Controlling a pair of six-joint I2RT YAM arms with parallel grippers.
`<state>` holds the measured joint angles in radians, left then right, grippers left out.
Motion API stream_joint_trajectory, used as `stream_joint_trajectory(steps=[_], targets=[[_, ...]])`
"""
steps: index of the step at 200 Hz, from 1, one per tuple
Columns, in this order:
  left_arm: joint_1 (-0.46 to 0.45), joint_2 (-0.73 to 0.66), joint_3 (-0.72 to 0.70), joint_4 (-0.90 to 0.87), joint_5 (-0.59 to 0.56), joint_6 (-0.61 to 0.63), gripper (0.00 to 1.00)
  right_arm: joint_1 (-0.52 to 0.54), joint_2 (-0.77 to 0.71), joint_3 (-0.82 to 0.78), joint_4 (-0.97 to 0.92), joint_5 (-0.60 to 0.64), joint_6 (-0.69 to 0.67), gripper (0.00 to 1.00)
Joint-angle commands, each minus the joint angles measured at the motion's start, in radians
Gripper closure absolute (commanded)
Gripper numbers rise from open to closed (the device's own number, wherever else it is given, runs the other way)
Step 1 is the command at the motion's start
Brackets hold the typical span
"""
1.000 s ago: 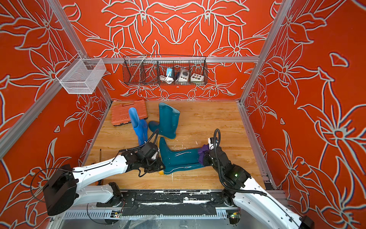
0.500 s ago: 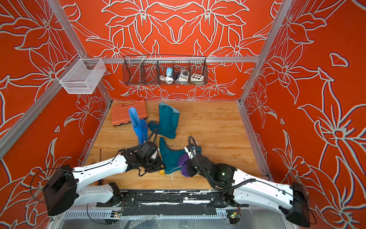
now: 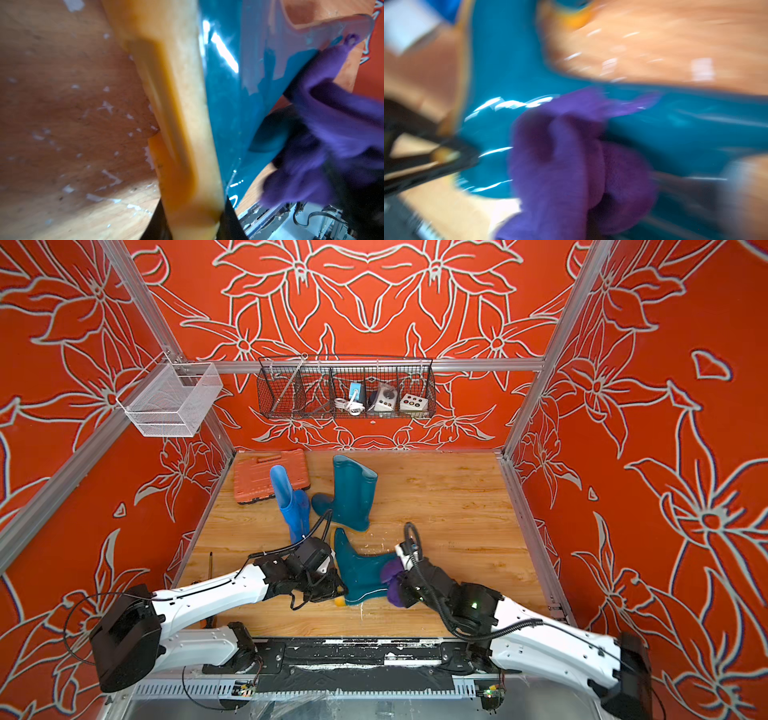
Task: Wipe the rubber boots with a cloth
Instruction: Wipe the dirt off the rubber boot.
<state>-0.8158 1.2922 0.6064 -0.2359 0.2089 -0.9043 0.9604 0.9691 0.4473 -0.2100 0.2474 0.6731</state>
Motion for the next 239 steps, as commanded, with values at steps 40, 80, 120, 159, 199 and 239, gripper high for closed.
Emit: stream_joint_trajectory(steps=[40,80,120,159,199,239], targets=[[0.041,-0.085,0.069,-0.144,0.101,0.010,1.00,-0.222,-0.374,0.038,-0.269,-0.106,-0.166,1.00],[0.052,-0.074,0.059,-0.070,0.158,-0.039,1.00,0.180,-0.197,0.138,-0.093,0.023,-0.147,1.00],[0.071,-0.084,0.006,0.042,0.208,-0.113,1.00,0.343,0.103,0.198,0.093,-0.036,-0.101,1.00],[0.079,-0.140,-0.013,0.039,0.220,-0.134,1.00,0.305,0.174,0.137,0.099,0.026,-0.063,1.00],[0.104,-0.189,-0.039,0.059,0.265,-0.151,1.00,-0.029,-0.155,-0.031,-0.172,0.009,-0.014,1.00],[0.110,-0.203,-0.053,0.081,0.288,-0.157,1.00,-0.144,-0.490,-0.046,-0.277,-0.112,-0.044,1.00]])
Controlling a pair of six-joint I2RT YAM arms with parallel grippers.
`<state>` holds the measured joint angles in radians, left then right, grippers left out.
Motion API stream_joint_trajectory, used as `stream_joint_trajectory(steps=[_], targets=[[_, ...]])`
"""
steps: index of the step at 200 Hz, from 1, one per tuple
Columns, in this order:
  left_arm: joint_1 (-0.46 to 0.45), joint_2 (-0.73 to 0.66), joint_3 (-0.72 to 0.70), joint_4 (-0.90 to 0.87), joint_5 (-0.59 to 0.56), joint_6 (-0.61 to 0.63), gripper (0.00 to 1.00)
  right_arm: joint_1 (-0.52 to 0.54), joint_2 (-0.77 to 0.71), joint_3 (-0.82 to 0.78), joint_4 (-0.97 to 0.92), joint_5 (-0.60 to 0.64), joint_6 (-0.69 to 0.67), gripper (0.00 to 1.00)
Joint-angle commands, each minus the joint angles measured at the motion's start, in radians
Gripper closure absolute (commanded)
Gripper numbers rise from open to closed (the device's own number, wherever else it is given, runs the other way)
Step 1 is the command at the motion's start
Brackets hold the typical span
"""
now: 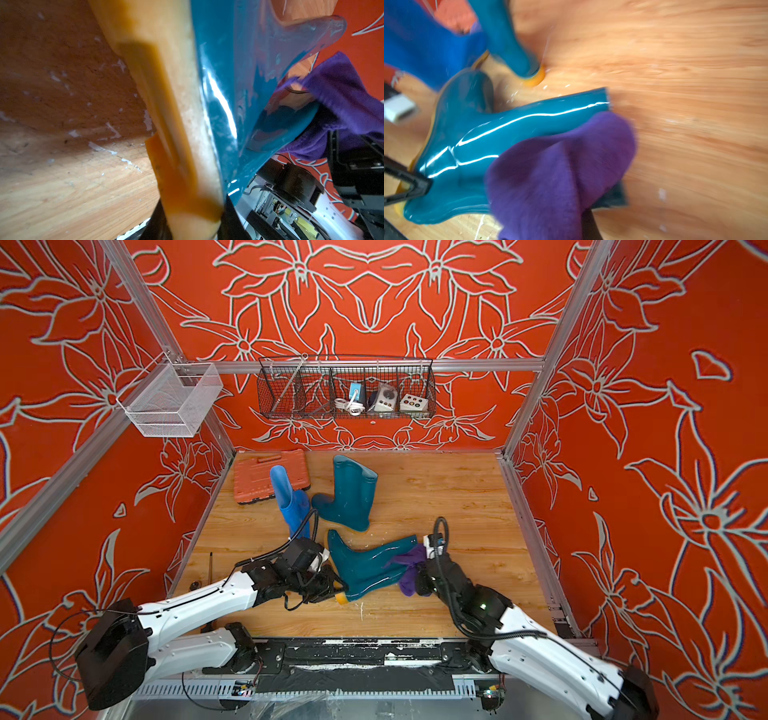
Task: Wipe the rubber boots with a cloth
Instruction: Wipe the dirt off the rubber boot.
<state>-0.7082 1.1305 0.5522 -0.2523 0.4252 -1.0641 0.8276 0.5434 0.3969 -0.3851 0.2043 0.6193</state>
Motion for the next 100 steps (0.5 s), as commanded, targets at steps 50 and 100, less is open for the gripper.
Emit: stream_joint_trajectory(steps=[50,100], targets=[[0.004,-0.017,-0.001,0.122,0.083,0.001,1.00,0.351,0.248,0.082,0.172,-0.003,0.010,1.00],[0.003,0.005,-0.004,0.093,0.099,0.058,1.00,0.409,0.478,0.196,0.114,0.064,0.032,1.00]])
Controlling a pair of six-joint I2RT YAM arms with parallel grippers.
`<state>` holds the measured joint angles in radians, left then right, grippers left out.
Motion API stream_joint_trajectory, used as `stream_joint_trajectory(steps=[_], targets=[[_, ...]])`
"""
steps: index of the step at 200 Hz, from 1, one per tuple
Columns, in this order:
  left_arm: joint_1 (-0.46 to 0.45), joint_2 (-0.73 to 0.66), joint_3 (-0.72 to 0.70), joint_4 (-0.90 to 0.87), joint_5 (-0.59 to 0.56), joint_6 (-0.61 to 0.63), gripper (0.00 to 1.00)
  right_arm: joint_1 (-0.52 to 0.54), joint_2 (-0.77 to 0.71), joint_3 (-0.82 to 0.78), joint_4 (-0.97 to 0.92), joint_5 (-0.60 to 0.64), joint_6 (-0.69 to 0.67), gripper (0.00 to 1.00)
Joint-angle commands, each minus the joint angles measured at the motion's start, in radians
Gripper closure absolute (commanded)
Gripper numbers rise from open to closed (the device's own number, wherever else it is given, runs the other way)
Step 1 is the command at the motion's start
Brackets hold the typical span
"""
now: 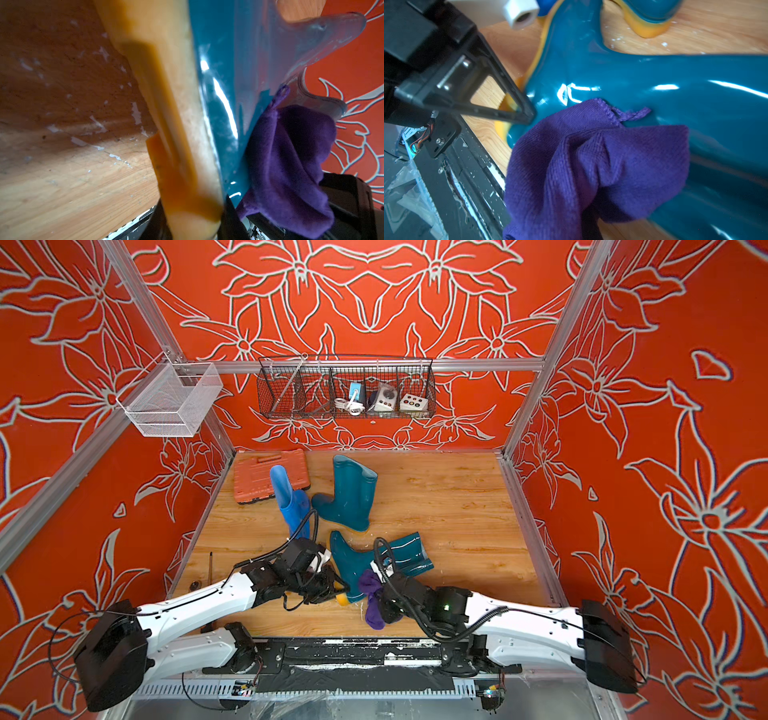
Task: Wipe the rubber boots with a cloth
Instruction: Wipe the dirt off the rubber boot.
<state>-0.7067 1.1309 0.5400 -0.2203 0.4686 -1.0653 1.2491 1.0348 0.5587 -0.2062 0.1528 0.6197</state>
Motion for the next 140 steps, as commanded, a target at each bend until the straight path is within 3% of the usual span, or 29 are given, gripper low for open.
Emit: stream_joint_trajectory(steps=[1,63,140], targets=[[0.001,0.005,0.008,0.059,0.057,0.062,1.00,-0.015,-0.018,0.033,-0.074,0.119,0.033,1.00],[-0.093,-0.057,-0.022,-0.060,-0.077,0.201,1.00,-0.283,-0.567,0.048,-0.503,0.235,0.019,1.00],[-0.251,0.194,0.208,-0.070,-0.085,0.486,1.00,-0.318,-0.437,0.164,-0.526,0.258,-0.095,1.00]])
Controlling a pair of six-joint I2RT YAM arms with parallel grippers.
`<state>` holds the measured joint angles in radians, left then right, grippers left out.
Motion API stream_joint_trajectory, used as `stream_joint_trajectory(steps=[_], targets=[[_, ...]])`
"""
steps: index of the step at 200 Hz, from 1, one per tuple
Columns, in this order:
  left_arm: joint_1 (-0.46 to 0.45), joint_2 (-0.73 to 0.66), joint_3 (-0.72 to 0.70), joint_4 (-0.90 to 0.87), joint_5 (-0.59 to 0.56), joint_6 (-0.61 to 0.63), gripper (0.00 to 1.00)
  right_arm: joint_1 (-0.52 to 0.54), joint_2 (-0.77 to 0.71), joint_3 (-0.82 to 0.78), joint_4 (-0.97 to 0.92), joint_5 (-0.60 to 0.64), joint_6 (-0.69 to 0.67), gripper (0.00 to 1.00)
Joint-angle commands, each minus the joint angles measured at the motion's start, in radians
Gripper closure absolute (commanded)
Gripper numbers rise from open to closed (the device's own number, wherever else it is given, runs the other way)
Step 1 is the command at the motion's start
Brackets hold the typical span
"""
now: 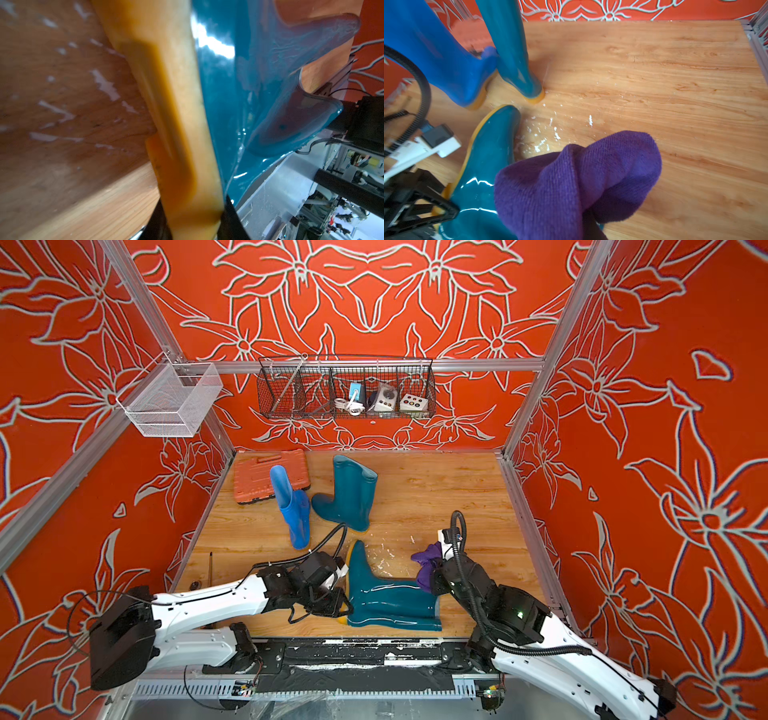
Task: Wipe the rubber boots with a cloth
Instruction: Wipe the dirt off the rubber boot.
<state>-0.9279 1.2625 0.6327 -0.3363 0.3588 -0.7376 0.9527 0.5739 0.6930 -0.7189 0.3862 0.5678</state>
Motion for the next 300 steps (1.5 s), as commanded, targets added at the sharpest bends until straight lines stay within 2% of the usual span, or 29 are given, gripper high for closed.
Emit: stream_joint_trajectory(steps=[1,21,37,44,64,81,98,120,146,159,185,201,221,235,249,260,272,300], targets=[[-0.030,0.065,0.120,0.044,0.026,0.163,1.00,-0.023,0.025,0.029,-0.012,0.023,-0.045,1.00],[-0.034,0.156,0.207,0.002,0.010,0.247,1.00,-0.088,0.065,0.019,0.056,-0.063,-0.081,1.00],[-0.034,0.230,0.281,-0.046,-0.062,0.302,1.00,-0.174,0.137,0.000,0.138,-0.220,-0.105,1.00],[-0.034,0.256,0.307,-0.060,-0.090,0.323,0.94,-0.214,0.176,-0.011,0.187,-0.308,-0.110,1.00],[-0.033,0.307,0.347,-0.075,-0.153,0.366,0.69,-0.313,0.292,-0.058,0.374,-0.562,-0.098,1.00],[-0.033,0.314,0.337,-0.066,-0.197,0.365,0.54,-0.369,0.388,-0.085,0.518,-0.696,-0.067,1.00],[-0.033,0.282,0.287,-0.013,-0.206,0.343,0.47,-0.403,0.477,-0.087,0.610,-0.764,-0.049,1.00],[-0.032,0.240,0.206,0.077,-0.194,0.322,0.46,-0.423,0.580,-0.071,0.692,-0.804,-0.041,1.00],[-0.031,0.253,0.177,0.133,-0.171,0.319,0.51,-0.429,0.700,-0.047,0.708,-0.818,-0.045,1.00],[-0.029,0.266,0.170,0.156,-0.167,0.320,0.57,-0.427,0.729,-0.079,0.733,-0.828,-0.016,1.00],[-0.026,0.260,0.146,0.208,-0.171,0.332,0.87,-0.406,0.723,-0.216,0.825,-0.862,0.076,1.00],[-0.026,0.251,0.139,0.222,-0.177,0.346,1.00,-0.322,0.676,-0.284,0.808,-0.822,0.098,1.00],[-0.025,0.252,0.146,0.212,-0.192,0.365,1.00,-0.214,0.580,-0.354,0.772,-0.764,0.144,1.00],[-0.025,0.258,0.153,0.199,-0.197,0.374,1.00,-0.209,0.487,-0.378,0.723,-0.732,0.165,1.00],[-0.025,0.264,0.153,0.202,-0.190,0.376,1.00,-0.221,0.392,-0.351,0.631,-0.656,0.126,1.00],[-0.025,0.272,0.151,0.206,-0.180,0.374,1.00,-0.264,0.354,-0.305,0.580,-0.630,0.076,1.00],[-0.025,0.281,0.153,0.210,-0.165,0.371,1.00,-0.349,0.368,-0.242,0.556,-0.655,0.026,1.00],[-0.025,0.293,0.143,0.243,-0.134,0.352,1.00,-0.518,0.570,-0.081,0.592,-0.779,-0.057,1.00]])
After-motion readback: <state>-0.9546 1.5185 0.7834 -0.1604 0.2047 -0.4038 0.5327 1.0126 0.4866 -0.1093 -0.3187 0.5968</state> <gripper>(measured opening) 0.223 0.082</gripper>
